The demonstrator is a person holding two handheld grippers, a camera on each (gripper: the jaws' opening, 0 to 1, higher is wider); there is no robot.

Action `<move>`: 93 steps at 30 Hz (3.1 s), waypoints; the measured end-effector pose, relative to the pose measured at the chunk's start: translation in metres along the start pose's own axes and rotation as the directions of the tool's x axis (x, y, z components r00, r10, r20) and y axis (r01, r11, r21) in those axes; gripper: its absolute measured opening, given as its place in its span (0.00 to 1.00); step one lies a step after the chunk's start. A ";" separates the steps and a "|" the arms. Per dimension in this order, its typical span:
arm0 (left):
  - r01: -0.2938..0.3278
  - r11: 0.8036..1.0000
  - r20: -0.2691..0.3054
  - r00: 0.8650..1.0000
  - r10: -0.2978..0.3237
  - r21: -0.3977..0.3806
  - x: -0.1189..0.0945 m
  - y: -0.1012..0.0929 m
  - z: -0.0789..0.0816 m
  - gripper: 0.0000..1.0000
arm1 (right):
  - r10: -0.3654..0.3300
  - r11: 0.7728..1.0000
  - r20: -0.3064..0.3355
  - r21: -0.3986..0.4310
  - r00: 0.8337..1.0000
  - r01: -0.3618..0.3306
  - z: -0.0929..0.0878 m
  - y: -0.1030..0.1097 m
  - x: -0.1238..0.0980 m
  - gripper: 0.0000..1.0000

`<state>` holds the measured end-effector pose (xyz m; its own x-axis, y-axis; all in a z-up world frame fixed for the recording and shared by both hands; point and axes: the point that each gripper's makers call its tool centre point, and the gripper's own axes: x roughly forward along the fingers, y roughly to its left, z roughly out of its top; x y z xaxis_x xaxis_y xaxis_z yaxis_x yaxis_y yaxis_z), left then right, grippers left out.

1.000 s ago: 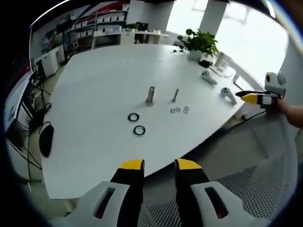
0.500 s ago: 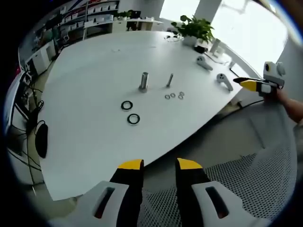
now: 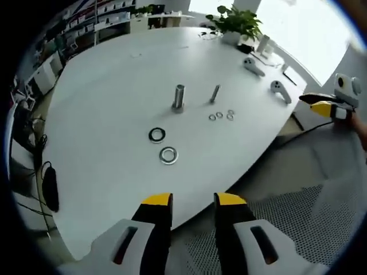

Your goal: Place the washer onto the threaded stud by aligning its center hole with the stud, sliding it down to the base, and recovering from edge contact or off-axis alignment until the washer reaches the visible bottom stop.

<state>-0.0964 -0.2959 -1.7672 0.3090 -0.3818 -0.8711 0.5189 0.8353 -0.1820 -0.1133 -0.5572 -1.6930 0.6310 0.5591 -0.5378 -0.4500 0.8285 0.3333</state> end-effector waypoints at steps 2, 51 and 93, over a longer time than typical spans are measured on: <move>0.005 1.000 -0.004 1.000 -0.005 -0.014 0.007 0.002 0.004 0.27 | -0.002 1.000 -0.005 -0.004 1.000 0.002 -0.001 0.000 0.000 0.41; -0.080 0.996 -0.174 0.981 0.083 0.028 0.095 0.042 0.022 0.24 | -0.004 1.000 -0.008 0.004 1.000 0.004 -0.002 -0.001 0.001 0.38; -0.054 0.963 -0.337 0.930 0.144 0.263 0.098 0.038 0.021 0.21 | -0.001 1.000 -0.021 -0.004 1.000 0.001 -0.004 -0.001 0.001 0.36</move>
<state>-0.0293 -0.3098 -1.8494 0.0934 -0.1015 -0.9904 0.6929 0.7210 -0.0085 -0.1152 -0.5574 -1.6972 0.6179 0.5576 -0.5544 -0.4523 0.8288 0.3294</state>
